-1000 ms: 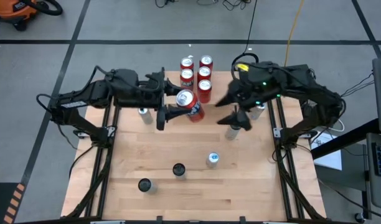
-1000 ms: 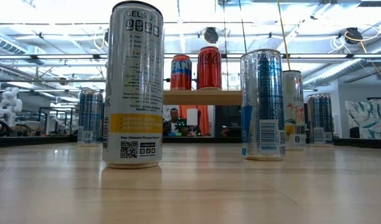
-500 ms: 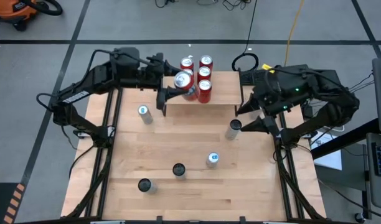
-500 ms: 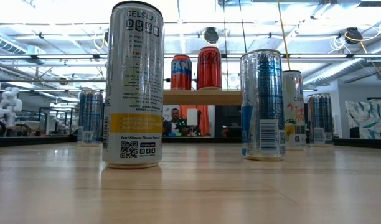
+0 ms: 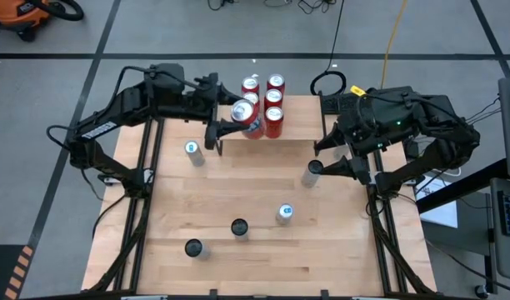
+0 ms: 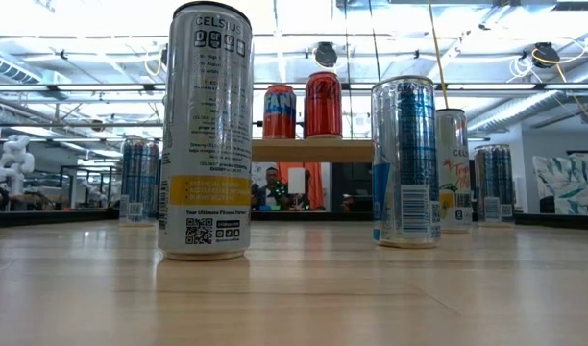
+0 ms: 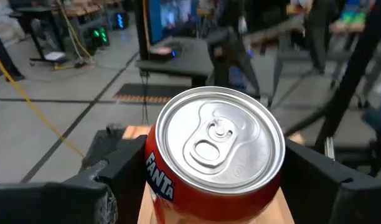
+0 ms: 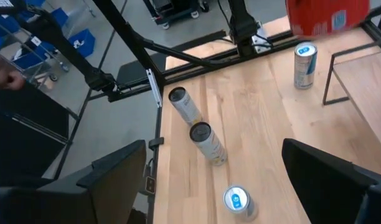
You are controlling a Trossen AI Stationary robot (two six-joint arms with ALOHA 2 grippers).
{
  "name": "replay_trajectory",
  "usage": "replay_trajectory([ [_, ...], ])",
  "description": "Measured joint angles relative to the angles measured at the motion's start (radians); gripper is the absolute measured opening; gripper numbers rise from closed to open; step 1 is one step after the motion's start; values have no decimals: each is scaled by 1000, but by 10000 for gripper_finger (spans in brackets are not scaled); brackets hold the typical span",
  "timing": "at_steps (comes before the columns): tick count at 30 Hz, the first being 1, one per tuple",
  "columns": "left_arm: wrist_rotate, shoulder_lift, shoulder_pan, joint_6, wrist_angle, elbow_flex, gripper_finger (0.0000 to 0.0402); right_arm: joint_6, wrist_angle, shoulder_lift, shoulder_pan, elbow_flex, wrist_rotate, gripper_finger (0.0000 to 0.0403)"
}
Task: Place canned beverage on shelf
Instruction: Put the red soda can on the shelf aligned with the other red soda can
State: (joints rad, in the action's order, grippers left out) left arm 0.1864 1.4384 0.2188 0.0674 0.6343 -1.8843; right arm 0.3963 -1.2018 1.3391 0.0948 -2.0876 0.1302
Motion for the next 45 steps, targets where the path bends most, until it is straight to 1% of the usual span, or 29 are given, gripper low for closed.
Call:
replay_trajectory([
  [5, 45, 1, 72, 104, 89, 12, 286, -11, 8, 1, 0, 0, -1, 352],
  [10, 146, 3, 159, 178, 92, 86, 286, 44, 9, 1, -1, 0, -3, 352],
  [14, 237, 0, 225, 228, 18, 187, 286, 101, 9, 1, -1, 0, -10, 352],
  [17, 300, 3, 271, 228, -47, 288, 286, 140, 10, 1, -1, 0, -53, 352],
  [21, 336, 3, 306, 231, -151, 398, 286, 170, 24, 1, -1, 1, -84, 352],
  [24, 338, 3, 314, 237, -180, 452, 286, 175, 32, 1, -2, 1, -111, 352],
  [30, 338, 2, 311, 256, -194, 506, 286, 170, 54, 14, -1, 1, -159, 352],
  [32, 326, 2, 314, 257, -199, 519, 286, 168, 54, 17, -1, 1, -160, 352],
  [37, 281, 1, 316, 255, -276, 570, 286, 160, 57, 34, -1, 1, -160, 352],
  [45, 275, 15, 327, 255, -285, 604, 286, 150, 64, 45, -2, 1, -160, 352],
])
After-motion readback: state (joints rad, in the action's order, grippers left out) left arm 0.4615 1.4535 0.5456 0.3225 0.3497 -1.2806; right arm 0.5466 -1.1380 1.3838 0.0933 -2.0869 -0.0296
